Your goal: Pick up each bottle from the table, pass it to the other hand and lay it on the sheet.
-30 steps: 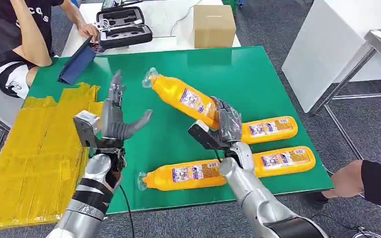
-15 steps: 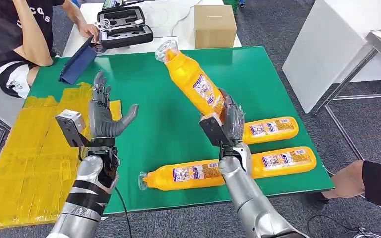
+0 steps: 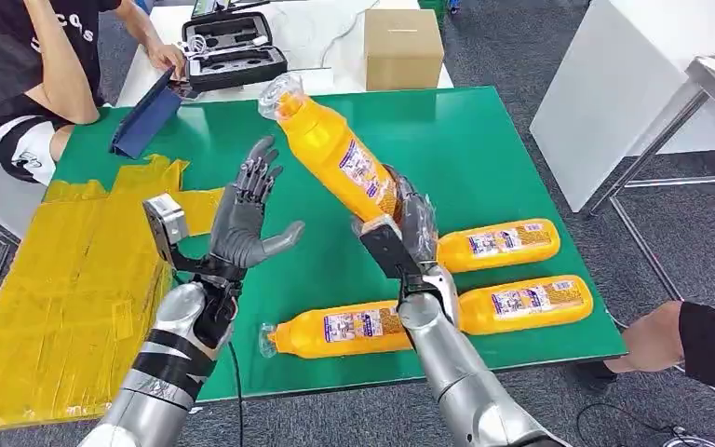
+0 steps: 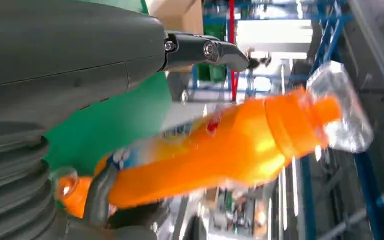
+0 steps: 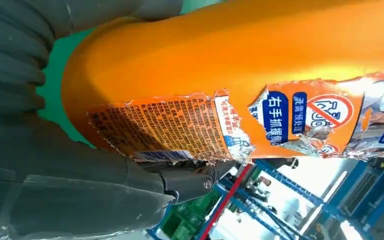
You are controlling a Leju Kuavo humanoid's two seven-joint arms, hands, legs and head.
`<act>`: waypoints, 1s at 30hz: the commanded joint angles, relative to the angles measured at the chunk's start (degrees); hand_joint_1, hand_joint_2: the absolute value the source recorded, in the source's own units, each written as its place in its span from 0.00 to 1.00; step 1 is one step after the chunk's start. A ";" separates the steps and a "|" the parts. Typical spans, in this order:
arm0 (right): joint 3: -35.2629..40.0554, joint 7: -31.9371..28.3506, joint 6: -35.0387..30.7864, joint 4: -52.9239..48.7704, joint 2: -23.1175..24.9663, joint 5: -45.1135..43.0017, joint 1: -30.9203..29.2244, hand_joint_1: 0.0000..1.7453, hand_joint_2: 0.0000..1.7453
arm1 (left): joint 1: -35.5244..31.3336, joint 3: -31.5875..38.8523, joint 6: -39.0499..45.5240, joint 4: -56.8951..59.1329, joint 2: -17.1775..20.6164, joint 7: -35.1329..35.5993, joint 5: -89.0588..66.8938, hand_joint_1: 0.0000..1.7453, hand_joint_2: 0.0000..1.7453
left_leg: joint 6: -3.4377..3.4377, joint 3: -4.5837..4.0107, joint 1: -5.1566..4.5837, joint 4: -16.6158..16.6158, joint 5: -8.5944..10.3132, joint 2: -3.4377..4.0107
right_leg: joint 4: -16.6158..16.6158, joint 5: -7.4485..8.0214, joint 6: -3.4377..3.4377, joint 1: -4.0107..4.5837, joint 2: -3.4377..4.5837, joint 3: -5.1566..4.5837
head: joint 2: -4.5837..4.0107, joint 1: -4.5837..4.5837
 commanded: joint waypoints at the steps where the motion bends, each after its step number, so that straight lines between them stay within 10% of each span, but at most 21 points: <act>1: 3.82 -0.20 0.37 2.99 0.35 1.05 -1.95 1.00 1.00 | -2.86 -3.40 -1.20 3.17 2.37 0.59 0.50 0.00 1.00 | -0.06 0.33 0.03 0.02 -0.16 0.10 | 0.02 -0.12 -0.10 0.05 0.03 0.30 | 0.00 0.00; 30: 19.95 2.05 23.01 18.15 0.77 3.50 -5.32 1.00 1.00 | -6.11 1.21 3.04 9.34 0.55 -0.89 2.11 0.00 1.00 | -0.05 0.39 0.06 0.04 -0.17 -0.03 | 0.02 -0.18 -0.09 0.07 -0.13 0.40 | 0.00 -0.02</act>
